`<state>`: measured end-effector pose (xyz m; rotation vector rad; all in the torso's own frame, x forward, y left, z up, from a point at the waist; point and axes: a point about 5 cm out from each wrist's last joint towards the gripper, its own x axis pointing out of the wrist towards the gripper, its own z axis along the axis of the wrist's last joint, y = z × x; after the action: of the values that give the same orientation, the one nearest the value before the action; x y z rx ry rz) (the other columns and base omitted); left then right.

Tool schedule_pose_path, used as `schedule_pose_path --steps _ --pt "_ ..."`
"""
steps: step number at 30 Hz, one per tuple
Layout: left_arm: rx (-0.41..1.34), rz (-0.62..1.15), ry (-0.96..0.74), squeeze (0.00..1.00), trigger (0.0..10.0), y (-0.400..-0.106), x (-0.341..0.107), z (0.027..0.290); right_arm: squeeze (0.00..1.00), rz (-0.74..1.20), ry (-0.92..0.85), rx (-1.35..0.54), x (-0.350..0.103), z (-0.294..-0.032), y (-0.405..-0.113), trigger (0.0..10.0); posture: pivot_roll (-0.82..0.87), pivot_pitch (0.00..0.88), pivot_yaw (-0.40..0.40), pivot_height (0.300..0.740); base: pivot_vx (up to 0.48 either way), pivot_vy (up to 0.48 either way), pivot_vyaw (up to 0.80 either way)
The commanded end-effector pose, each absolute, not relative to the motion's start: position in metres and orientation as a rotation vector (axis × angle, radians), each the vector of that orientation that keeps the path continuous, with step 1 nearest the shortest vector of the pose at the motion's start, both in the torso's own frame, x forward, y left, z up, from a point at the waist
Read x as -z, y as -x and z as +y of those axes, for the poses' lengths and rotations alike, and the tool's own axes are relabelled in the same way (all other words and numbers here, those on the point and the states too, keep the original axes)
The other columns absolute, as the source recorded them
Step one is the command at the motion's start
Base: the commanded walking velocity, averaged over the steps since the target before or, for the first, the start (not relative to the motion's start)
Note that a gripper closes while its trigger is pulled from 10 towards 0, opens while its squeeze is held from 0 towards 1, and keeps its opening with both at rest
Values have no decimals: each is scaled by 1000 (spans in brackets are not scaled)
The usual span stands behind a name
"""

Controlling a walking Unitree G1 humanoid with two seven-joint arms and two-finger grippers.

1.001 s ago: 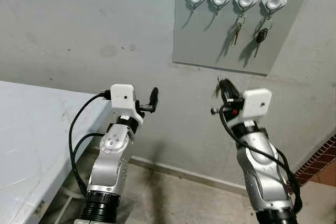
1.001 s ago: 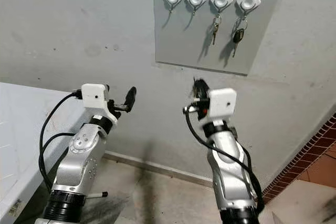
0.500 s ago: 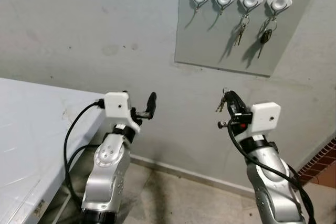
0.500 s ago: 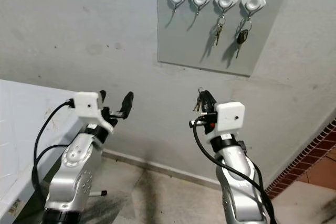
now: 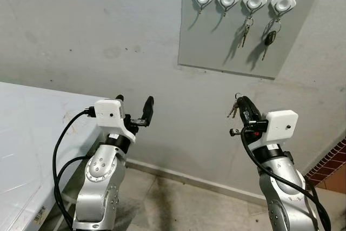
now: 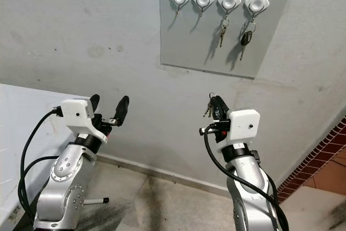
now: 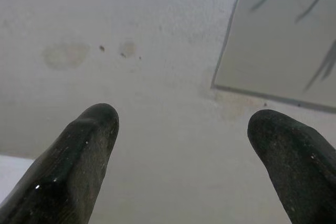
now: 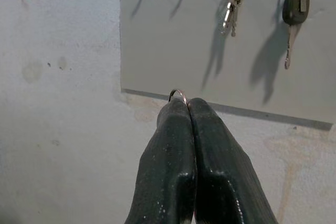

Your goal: Hang keys on a hook

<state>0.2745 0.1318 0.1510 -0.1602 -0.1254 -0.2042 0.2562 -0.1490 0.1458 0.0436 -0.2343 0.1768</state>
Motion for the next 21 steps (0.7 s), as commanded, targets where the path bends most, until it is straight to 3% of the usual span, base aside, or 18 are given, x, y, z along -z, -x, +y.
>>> schedule_pose_path --steps 1,21 --pt "214 -137 160 0 10000 -274 -156 131 0 -258 -44 -187 -153 -148 -255 10000 -46 0 -20 740 375 0 0" --pt "221 -128 163 0 10000 -273 -156 128 0 -250 -48 -199 -153 -145 -255 10000 -48 0 -26 740 375 0 0"
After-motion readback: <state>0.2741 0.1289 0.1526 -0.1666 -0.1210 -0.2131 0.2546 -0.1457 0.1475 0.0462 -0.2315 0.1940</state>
